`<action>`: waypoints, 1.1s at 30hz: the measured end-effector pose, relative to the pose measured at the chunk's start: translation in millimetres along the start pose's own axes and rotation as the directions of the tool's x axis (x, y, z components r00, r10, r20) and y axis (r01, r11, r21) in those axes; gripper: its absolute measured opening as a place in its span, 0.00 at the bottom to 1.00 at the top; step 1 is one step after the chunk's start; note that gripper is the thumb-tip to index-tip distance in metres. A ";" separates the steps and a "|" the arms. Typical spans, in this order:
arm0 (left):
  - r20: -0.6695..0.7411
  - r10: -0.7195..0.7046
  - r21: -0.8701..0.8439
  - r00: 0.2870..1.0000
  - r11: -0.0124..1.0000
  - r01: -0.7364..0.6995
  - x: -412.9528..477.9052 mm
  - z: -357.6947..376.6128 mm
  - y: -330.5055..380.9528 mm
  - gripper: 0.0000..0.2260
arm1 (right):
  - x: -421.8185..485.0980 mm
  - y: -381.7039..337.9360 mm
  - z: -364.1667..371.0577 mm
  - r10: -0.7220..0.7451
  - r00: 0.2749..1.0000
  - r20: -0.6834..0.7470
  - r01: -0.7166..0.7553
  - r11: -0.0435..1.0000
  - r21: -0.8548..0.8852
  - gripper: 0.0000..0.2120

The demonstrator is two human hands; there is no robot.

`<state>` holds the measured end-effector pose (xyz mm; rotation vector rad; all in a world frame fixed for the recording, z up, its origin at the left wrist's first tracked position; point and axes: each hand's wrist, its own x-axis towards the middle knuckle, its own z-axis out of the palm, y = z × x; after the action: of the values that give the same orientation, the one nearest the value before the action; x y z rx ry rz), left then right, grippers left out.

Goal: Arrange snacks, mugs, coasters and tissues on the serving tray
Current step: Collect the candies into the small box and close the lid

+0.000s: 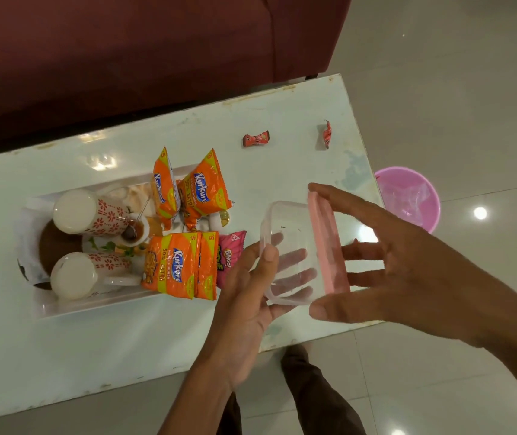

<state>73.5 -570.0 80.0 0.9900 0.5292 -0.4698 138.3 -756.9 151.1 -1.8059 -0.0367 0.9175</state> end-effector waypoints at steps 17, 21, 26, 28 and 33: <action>-0.140 0.015 -0.008 0.990 1.000 -0.016 -25.9 -25.8 8.0 0.13 | 168.5 110.4 -27.7 0.035 0.909 -0.416 -0.340 0.642 -0.687 0.56; -0.191 0.051 0.073 0.980 0.997 -0.038 -27.2 -38.7 7.8 0.18 | 174.1 117.1 -22.5 0.055 0.914 -0.401 -0.348 0.614 -0.708 0.55; -0.218 0.085 0.116 0.972 0.991 -0.060 -26.6 -49.0 10.1 0.17 | 171.4 125.9 -22.3 0.042 0.921 -0.386 -0.331 0.604 -0.725 0.58; -0.221 0.096 0.116 0.971 0.991 -0.071 -26.0 -51.5 12.0 0.16 | 159.2 132.3 -25.5 -0.074 0.903 -0.424 -0.276 0.656 -0.702 0.49; -0.219 0.154 0.099 0.964 0.986 -0.135 -21.4 -55.5 17.6 0.14 | 95.5 156.2 -20.6 -0.358 0.854 -0.378 -0.044 0.674 -0.737 0.13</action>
<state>56.0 -510.5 80.0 1.1620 0.6399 -0.2512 157.9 -800.7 -26.8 -2.7014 -0.2710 0.2543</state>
